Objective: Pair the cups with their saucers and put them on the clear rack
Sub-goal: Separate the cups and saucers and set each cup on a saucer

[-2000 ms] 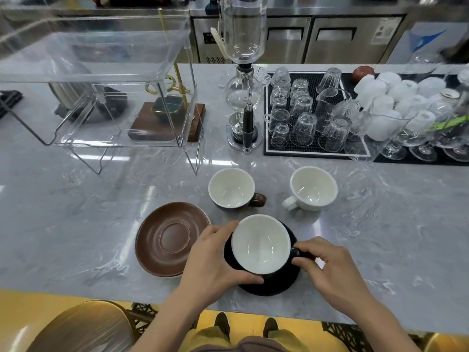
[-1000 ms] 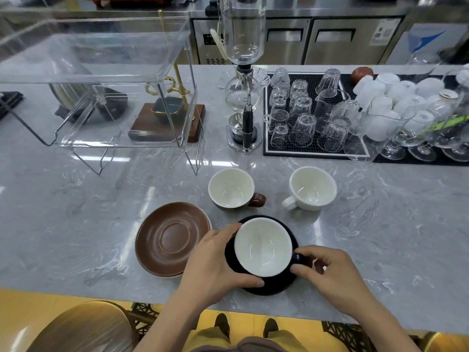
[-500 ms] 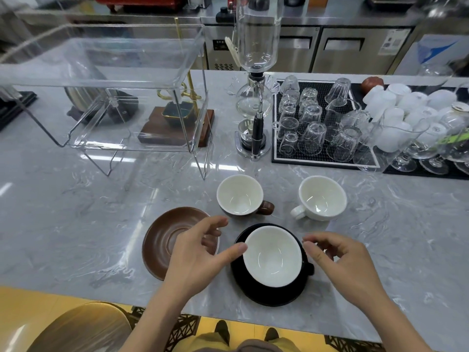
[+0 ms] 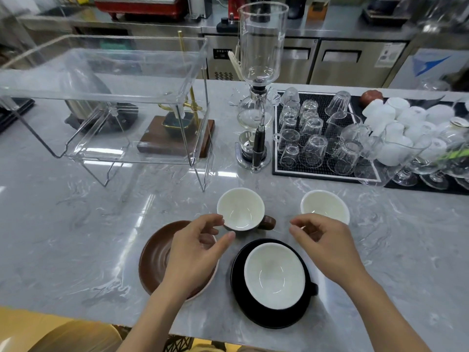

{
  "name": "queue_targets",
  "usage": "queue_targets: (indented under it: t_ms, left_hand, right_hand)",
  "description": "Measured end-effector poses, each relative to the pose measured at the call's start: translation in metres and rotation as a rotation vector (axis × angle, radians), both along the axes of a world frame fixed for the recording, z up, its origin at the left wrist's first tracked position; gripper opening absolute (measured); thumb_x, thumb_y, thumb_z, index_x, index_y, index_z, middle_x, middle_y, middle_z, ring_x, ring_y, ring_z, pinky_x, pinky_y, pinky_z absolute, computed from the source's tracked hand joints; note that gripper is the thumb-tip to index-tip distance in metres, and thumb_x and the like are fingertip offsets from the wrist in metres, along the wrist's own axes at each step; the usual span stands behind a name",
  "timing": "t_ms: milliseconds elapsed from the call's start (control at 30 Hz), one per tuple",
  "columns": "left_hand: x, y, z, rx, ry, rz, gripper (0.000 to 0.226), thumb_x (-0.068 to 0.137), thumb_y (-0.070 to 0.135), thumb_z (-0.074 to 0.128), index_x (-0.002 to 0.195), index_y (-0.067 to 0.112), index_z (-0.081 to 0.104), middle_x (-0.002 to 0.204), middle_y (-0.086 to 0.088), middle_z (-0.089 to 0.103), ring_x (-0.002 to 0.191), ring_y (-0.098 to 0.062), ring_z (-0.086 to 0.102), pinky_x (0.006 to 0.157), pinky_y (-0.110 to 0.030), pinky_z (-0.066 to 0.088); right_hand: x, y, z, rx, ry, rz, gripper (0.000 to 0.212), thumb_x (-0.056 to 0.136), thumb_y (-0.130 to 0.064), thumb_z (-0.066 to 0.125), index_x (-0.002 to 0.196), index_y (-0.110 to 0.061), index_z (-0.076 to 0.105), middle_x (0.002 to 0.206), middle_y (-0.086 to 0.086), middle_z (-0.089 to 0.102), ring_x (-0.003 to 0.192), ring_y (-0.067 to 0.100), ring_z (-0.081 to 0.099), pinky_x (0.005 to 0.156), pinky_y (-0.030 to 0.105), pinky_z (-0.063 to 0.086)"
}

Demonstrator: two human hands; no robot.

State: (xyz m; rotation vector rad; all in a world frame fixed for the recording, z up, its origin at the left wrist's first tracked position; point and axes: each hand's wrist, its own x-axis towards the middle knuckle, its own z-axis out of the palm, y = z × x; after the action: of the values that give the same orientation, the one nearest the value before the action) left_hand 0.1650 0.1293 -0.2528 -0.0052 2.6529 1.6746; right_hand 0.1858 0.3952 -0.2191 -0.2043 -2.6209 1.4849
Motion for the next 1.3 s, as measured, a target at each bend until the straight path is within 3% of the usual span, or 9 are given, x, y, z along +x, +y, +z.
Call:
queue_targets:
  t_ms: [167,267,400,533,633,833,1067,1200,1300]
  left_hand:
    - [-0.012,-0.002,0.000,-0.008,0.001,-0.005,0.048,0.066,0.056,0.081,0.111,0.049,0.066,0.096,0.011,0.072,0.077,-0.009,0.069,0.076,-0.032,0.061]
    - [-0.018,0.002,0.004,-0.024,0.012,0.001,0.048,0.067,0.056,0.078,0.111,0.056,0.060,0.099,0.016,0.071,0.079,-0.007,0.068,0.071,-0.018,0.056]
    - [-0.028,0.006,0.004,0.041,-0.021,0.028,0.041,0.077,0.050,0.074,0.116,0.047,0.063,0.099,0.021,0.072,0.084,0.000,0.069,0.066,-0.008,0.050]
    - [-0.035,0.010,0.004,0.086,-0.028,0.056,0.032,0.088,0.052,0.062,0.116,0.038,0.066,0.100,0.027,0.071,0.094,0.011,0.066,0.070,-0.004,0.048]
    - [-0.040,0.012,0.003,0.103,-0.047,0.065,0.027,0.094,0.055,0.052,0.111,0.040,0.067,0.101,0.027,0.073,0.100,0.010,0.065,0.080,-0.014,0.049]
    - [-0.045,0.016,0.005,0.194,-0.061,0.042,0.034,0.095,0.055,0.043,0.096,0.035,0.070,0.097,0.013,0.075,0.098,-0.010,0.070,0.093,-0.046,0.056]
    - [-0.045,0.016,0.012,0.271,-0.057,0.113,0.030,0.098,0.045,0.045,0.088,0.051,0.073,0.098,0.017,0.077,0.102,-0.012,0.071,0.098,-0.047,0.054]
    - [-0.044,0.011,0.023,0.358,-0.041,0.163,0.026,0.093,0.051,0.049,0.094,0.049,0.076,0.104,0.016,0.079,0.105,-0.007,0.072,0.100,-0.041,0.053]
    - [-0.037,0.000,0.030,0.414,-0.040,0.214,0.028,0.099,0.040,0.050,0.099,0.035,0.077,0.105,0.012,0.080,0.105,-0.008,0.072,0.100,-0.038,0.053]
  right_hand:
    - [-0.018,-0.008,-0.001,0.132,-0.024,0.019,0.010,0.082,-0.016,0.078,0.087,-0.025,0.076,0.068,-0.015,0.067,0.064,0.001,0.060,0.062,0.009,0.049]
    - [-0.026,-0.015,-0.003,0.220,-0.060,0.058,0.011,0.082,-0.018,0.077,0.093,-0.022,0.077,0.073,-0.021,0.063,0.060,0.003,0.060,0.065,0.017,0.050]
    - [-0.039,-0.022,-0.008,0.315,-0.128,0.130,0.018,0.083,-0.024,0.075,0.100,-0.022,0.077,0.074,-0.022,0.060,0.062,-0.004,0.061,0.062,0.008,0.042]
    - [-0.049,-0.027,-0.012,0.353,-0.202,0.163,0.004,0.082,-0.027,0.074,0.085,-0.026,0.075,0.074,-0.015,0.068,0.062,0.002,0.064,0.053,0.006,0.037]
    - [-0.053,-0.029,-0.014,0.368,-0.238,0.181,0.005,0.081,-0.030,0.074,0.080,-0.025,0.075,0.070,-0.014,0.068,0.065,0.001,0.065,0.053,0.008,0.037]
    - [-0.056,-0.031,-0.015,0.368,-0.238,0.187,0.007,0.081,-0.024,0.074,0.078,-0.018,0.074,0.071,-0.006,0.070,0.067,0.009,0.064,0.061,0.018,0.045]
    - [-0.054,-0.036,-0.010,0.348,-0.182,0.177,0.008,0.082,-0.017,0.073,0.075,-0.013,0.072,0.072,-0.003,0.069,0.070,0.013,0.062,0.065,0.022,0.046]
    - [-0.053,-0.042,0.003,0.327,-0.122,0.184,0.008,0.080,-0.017,0.075,0.072,-0.014,0.073,0.072,-0.004,0.070,0.069,0.008,0.061,0.066,0.024,0.048]
    - [-0.052,-0.050,0.012,0.312,-0.088,0.213,0.007,0.079,-0.016,0.075,0.073,-0.015,0.073,0.071,-0.005,0.070,0.072,0.005,0.060,0.062,0.011,0.042]
